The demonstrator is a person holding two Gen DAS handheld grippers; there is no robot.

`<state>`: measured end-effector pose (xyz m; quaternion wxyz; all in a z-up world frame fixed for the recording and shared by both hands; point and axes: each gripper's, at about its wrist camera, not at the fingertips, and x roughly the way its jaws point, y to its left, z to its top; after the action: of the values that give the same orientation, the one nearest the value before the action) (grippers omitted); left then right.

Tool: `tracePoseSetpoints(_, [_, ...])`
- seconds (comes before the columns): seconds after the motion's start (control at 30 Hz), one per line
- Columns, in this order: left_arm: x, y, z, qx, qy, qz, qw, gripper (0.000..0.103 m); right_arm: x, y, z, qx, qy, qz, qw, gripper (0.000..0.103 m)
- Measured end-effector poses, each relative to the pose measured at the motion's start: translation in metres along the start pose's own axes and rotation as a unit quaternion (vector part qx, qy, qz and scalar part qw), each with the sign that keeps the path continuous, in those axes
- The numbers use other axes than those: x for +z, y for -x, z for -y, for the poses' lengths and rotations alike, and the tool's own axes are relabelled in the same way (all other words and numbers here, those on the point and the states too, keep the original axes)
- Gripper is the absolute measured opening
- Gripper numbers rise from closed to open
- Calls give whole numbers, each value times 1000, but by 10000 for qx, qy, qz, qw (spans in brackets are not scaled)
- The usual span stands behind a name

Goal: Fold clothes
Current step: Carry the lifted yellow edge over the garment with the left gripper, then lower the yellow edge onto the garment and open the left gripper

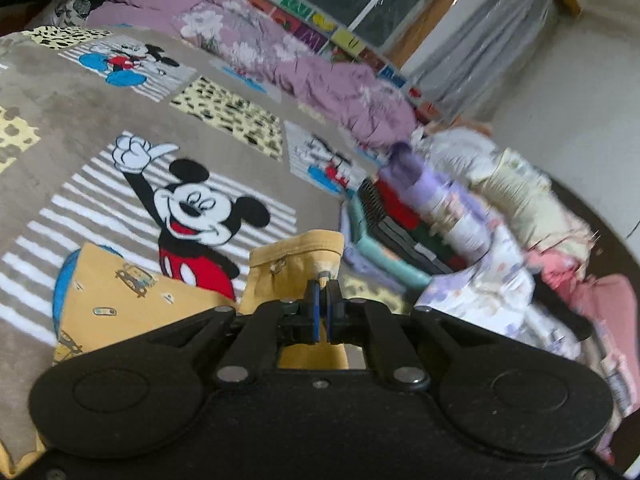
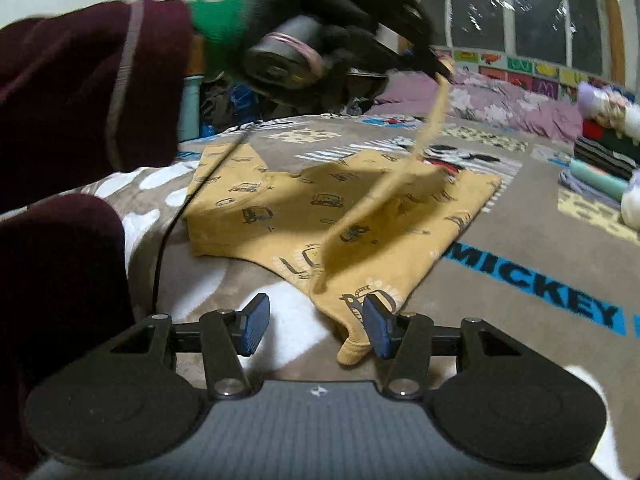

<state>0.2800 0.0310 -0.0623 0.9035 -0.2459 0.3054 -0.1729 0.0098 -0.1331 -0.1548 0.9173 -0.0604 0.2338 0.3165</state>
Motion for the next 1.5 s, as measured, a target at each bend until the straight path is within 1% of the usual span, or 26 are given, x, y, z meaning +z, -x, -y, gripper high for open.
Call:
tracePoseSetpoints(0.13, [-6, -21, 1, 172, -3, -152, 9997, 1, 0, 1, -11, -39, 384, -52, 9992, 52])
tracePoseSetpoints(0.2, [-7, -28, 2, 236, -31, -189, 9995, 1, 0, 0, -11, -20, 388, -120, 9992, 52])
tracePoseSetpoints(0.3, [-7, -39, 2, 314, -72, -240, 9992, 1, 1, 2, -4, 61, 121, -128, 9998, 52])
tracePoseSetpoints(0.4, [-7, -48, 3, 431, -165, -272, 9986, 1, 2, 4, 8, 202, -372, -113, 9990, 52])
tracePoseSetpoints(0.5, [-7, -61, 4, 537, -274, -339, 9976, 1, 1, 4, 10, 251, -503, -116, 9984, 53])
tracePoseSetpoints(0.57, [-9, -69, 6, 611, -452, -438, 9961, 1, 1, 3, 10, 265, -521, -123, 9982, 53])
tracePoseSetpoints(0.63, [-13, -76, 11, 693, -686, -530, 9938, 1, 1, 1, 6, 225, -348, -148, 9990, 54])
tracePoseSetpoints(0.7, [-17, -81, 15, 761, -898, -595, 9913, 1, 1, 0, -2, 148, -29, -176, 9997, 55])
tracePoseSetpoints(0.73, [-19, -83, 17, 791, -994, -623, 9899, 1, 2, -1, -7, 106, 143, -190, 9997, 55])
tracePoseSetpoints(0.77, [-20, -85, 19, 813, -1066, -643, 9889, 1, 1, -2, -14, 8, 444, -218, 9988, 55])
tracePoseSetpoints(0.83, [-22, -85, 19, 834, -1117, -651, 9881, 1, -1, -5, -25, -171, 877, -281, 9956, 55])
tracePoseSetpoints(0.97, [-19, -78, 16, 913, -1057, -562, 9886, 1, -1, -5, -36, -320, 1475, -283, 9881, 55])
tracePoseSetpoints(1.03, [-16, -72, 16, 935, -1040, -471, 9891, 1, -1, -5, -40, -329, 1649, -291, 9853, 55])
tracePoseSetpoints(1.1, [-15, -70, 17, 984, -1071, -438, 9884, 1, -1, -6, -39, -313, 1660, -311, 9851, 55])
tracePoseSetpoints(1.17, [-17, -76, 19, 1061, -1196, -501, 9859, 1, 2, -7, -32, -225, 1425, -352, 9889, 55])
tracePoseSetpoints(1.27, [-24, -88, 21, 1119, -1405, -657, 9815, 1, 2, -7, -28, -168, 1272, -361, 9911, 56])
tracePoseSetpoints(1.37, [-33, -100, 22, 1166, -1568, -790, 9775, 1, 1, -8, -27, -82, 1076, -377, 9934, 61])
tracePoseSetpoints(1.5, [-40, -112, 27, 1194, -1782, -905, 9725, 1, 1, -9, -28, 3, 1040, -394, 9938, 67])
